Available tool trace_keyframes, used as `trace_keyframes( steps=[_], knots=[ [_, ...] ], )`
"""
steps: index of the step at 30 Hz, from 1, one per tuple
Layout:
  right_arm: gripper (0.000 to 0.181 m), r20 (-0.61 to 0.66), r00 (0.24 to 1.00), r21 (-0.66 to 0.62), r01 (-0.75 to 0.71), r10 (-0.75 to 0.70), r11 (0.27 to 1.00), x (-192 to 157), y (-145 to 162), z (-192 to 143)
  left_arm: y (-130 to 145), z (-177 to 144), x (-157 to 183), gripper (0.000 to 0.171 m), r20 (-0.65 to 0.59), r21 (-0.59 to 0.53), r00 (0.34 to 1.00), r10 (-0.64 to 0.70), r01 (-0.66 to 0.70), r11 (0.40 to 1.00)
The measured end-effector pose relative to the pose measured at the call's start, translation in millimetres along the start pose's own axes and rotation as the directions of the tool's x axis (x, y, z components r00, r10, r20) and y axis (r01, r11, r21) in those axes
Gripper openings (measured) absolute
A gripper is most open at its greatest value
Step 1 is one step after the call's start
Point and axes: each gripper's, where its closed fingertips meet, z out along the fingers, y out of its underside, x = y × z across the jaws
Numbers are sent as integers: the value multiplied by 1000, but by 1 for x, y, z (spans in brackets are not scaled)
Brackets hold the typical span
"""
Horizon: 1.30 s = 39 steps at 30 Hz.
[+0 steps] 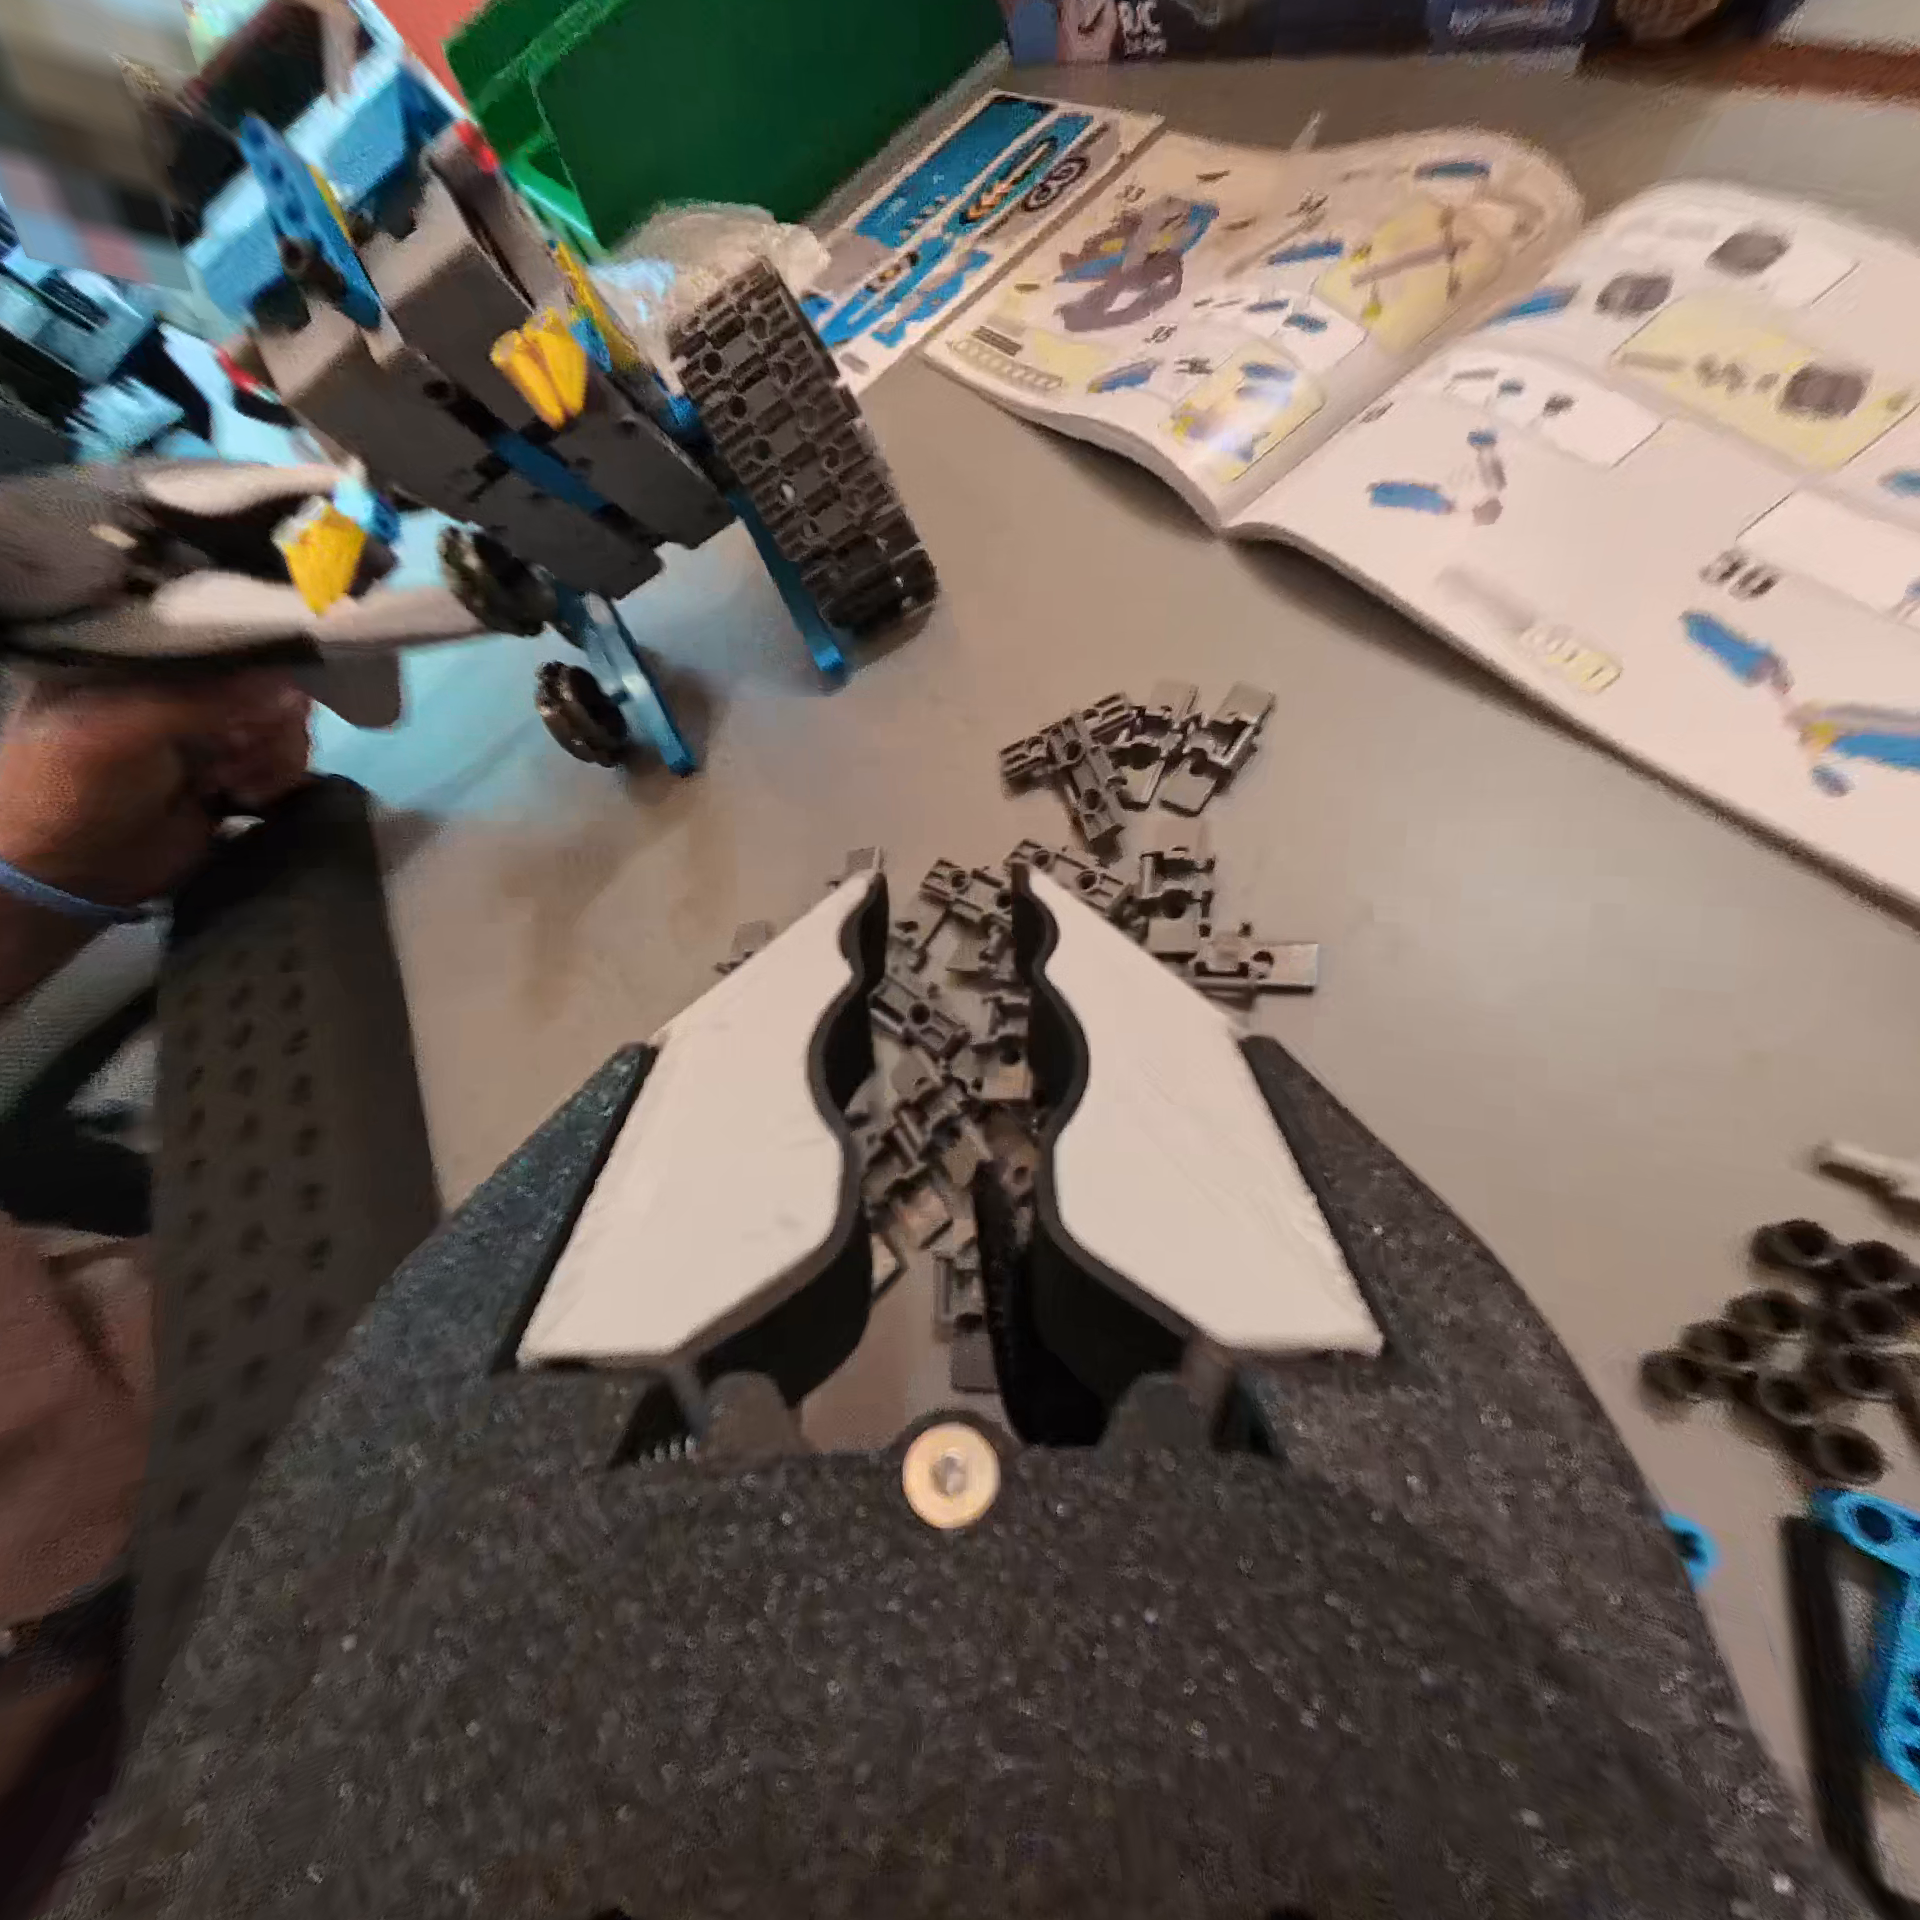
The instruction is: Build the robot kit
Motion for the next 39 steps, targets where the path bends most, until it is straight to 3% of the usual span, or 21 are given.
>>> trace_keyframes(
  steps=[6, 9, 13, 19, 23, 25, 30, 34, 37, 38, 39],
  knots=[
    [27, 217, 942, 5, -262, 255, 965, -14, -3, -4, -3, -1, 1, 71, 33, 25, 998, 54, -55, 998],
    [26, 263, 927, 16, -280, 266, 960, -23, -8, -8, -8, -5, -3, 70, 42, 74, 999, 32, -35, 997],
    [28, 233, 947, 6, -231, 223, 973, -28, -6, -6, -15, -11, -1, 64, 1, 135, 1000, 17, -17, 991],
    [29, 212, 966, -73, -135, 148, 988, -43, 11, 12, -29, -28, 32, 59, -338, 246, 940, 41, 46, 968],
    [30, 156, 985, -122, 94, -74, 988, -58, 23, 28, -32, -28, 37, 68, -535, 212, 845, 13, 119, 970],
    [34, 150, 969, -92, 210, -195, 973, -73, 18, 36, -25, -26, 45, 68, -614, 165, 788, 47, 70, 984],
    [52, 171, 915, 96, 353, -365, 931, -125, -20, 57, -14, 5, 50, 68, -493, 120, 849, 188, -148, 982],
    [50, 51, 924, 131, 370, -379, 920, -138, -40, 75, -16, 10, 60, 39, -432, 124, 872, 232, -198, 972],
    [20, -56, 918, 89, 396, -393, 914, -133, -44, 82, -13, 4, 55, 23, -368, 132, 887, 280, -249, 960],
    [19, -75, 912, 76, 408, -403, 910, -132, -45, 82, -11, 0, 53, 18, -360, 131, 889, 282, -251, 959],
    [19, -68, 919, 66, 392, -387, 918, -135, -46, 83, -8, -5, 50, 2, -354, 130, 893, 279, -248, 960]
  ],
)
